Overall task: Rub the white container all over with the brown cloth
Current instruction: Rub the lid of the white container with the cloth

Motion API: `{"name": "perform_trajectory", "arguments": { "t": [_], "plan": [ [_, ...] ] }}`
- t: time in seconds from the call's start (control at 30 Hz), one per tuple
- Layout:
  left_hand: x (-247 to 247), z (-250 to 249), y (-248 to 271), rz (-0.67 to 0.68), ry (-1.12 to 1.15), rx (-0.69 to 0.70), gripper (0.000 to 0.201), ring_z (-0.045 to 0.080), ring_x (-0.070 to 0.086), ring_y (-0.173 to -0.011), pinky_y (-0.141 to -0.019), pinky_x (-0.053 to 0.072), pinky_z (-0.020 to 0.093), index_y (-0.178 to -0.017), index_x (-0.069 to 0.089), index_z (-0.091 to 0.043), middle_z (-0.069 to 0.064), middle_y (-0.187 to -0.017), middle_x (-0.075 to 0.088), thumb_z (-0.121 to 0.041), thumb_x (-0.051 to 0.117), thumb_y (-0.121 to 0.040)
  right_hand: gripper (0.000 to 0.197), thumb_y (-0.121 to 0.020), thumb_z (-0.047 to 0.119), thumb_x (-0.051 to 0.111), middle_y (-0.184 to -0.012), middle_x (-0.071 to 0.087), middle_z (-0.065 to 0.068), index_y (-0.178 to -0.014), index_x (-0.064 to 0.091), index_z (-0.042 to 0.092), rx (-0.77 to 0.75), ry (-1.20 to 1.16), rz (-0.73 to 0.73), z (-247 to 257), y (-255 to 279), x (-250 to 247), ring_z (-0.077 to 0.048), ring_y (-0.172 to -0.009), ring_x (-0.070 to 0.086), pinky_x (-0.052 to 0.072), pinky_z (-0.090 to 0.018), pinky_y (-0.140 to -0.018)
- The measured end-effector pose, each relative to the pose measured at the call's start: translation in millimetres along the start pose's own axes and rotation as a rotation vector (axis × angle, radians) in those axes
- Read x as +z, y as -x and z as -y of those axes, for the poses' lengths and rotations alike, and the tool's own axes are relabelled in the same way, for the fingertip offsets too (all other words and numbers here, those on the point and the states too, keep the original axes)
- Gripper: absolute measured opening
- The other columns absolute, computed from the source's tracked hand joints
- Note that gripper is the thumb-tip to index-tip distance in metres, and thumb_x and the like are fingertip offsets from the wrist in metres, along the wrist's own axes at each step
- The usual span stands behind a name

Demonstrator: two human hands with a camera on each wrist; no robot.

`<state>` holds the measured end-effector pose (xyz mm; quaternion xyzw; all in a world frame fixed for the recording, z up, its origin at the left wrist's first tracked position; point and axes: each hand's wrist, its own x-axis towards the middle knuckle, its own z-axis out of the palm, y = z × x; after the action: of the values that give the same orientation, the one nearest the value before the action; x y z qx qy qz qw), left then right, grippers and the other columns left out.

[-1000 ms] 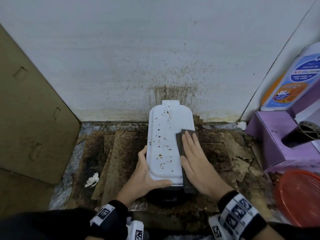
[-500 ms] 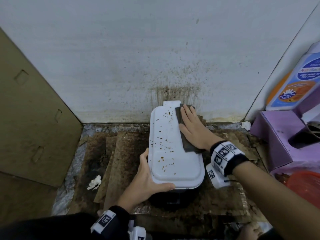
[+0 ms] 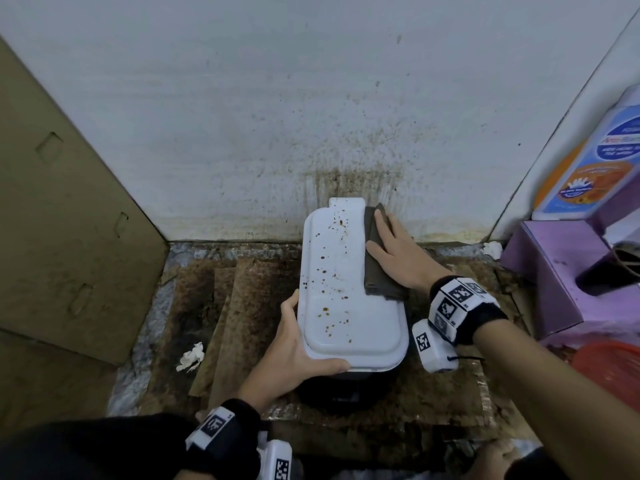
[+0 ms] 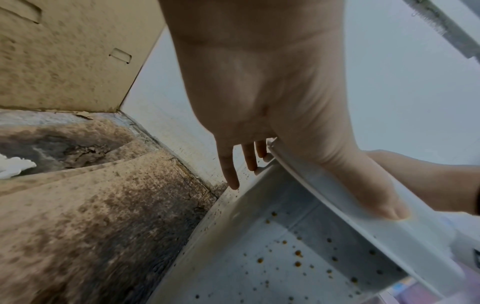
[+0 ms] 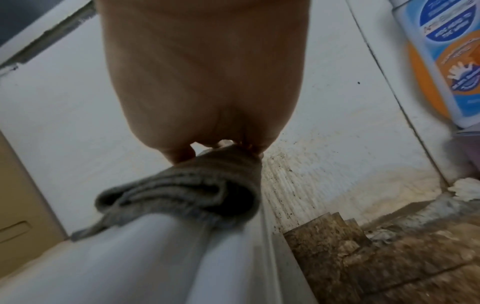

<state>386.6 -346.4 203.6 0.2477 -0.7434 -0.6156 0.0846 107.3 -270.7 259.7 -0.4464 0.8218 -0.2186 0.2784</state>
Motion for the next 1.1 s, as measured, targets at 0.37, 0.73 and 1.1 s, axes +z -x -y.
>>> {"name": "perform_trajectory", "arguments": {
  "t": [0.37,0.73,1.1],
  "plan": [
    [2,4,-2,-0.019,-0.018,0.010,0.139,-0.002,0.028,-0.152,-0.123,0.038,0.044,-0.155,0.004,-0.039,-0.032,-0.161,0.021,-0.053,0.102,-0.057,0.065,-0.111,0.040,0.026,-0.166,-0.029,0.015,-0.161,-0.013,0.027,-0.153,0.040,-0.221,9,128,84,-0.006,-0.153,-0.028,-0.005,-0.031,-0.126],
    [0,0,-1,0.001,0.006,0.002,0.137,-0.003,0.032,-0.151,-0.122,0.040,0.043,-0.155,0.002,-0.042,-0.031,-0.162,0.022,-0.050,0.101,-0.061,0.070,-0.111,0.048,0.024,-0.169,-0.023,0.000,-0.163,-0.008,0.014,-0.202,0.222,-0.056,3,39,28,-0.009,-0.152,-0.026,-0.008,-0.032,-0.127],
    [0,-1,1,-0.025,-0.026,-0.001,0.140,-0.004,0.034,-0.149,-0.121,0.041,0.043,-0.157,0.004,-0.042,-0.034,-0.161,0.025,-0.055,0.101,-0.058,0.071,-0.110,0.047,0.026,-0.167,-0.030,0.006,-0.162,-0.011,0.017,-0.166,0.066,-0.046,4,44,32,-0.011,-0.152,-0.030,-0.010,-0.029,-0.125]
  ]
}}
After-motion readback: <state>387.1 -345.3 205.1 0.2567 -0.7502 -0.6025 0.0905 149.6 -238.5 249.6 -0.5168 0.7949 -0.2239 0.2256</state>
